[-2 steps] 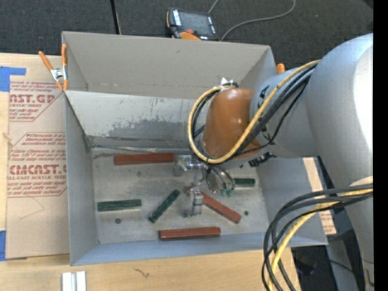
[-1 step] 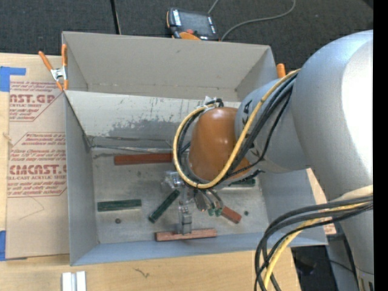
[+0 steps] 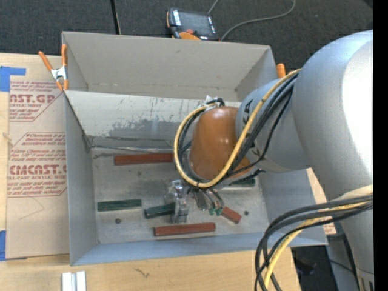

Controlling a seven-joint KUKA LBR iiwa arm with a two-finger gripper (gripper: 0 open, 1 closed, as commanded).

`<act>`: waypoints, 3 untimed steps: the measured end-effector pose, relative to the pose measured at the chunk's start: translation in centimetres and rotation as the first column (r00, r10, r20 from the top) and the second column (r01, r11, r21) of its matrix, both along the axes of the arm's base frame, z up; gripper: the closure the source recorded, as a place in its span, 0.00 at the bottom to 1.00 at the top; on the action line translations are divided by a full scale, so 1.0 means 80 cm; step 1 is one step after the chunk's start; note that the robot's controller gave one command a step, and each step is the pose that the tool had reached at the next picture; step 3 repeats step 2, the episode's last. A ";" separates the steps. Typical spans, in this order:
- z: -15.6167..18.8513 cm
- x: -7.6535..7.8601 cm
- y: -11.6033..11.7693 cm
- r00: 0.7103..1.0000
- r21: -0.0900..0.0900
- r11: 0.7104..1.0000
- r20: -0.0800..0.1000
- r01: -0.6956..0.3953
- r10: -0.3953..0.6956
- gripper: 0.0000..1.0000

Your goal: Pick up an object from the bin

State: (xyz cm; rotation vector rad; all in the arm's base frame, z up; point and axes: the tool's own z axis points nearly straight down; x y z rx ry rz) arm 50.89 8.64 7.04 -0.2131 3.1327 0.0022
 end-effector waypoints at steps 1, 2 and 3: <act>0.154 0.011 -0.005 1.000 -0.001 1.000 0.007 0.000 0.000 1.00; 0.244 -0.011 -0.015 0.930 -0.003 0.930 0.005 -0.368 0.368 1.00; 0.244 -0.011 -0.015 0.930 -0.003 0.930 0.005 -0.368 0.368 1.00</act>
Offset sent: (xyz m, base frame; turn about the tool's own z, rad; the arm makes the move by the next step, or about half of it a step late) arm 0.0067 -0.0044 0.1191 0.0001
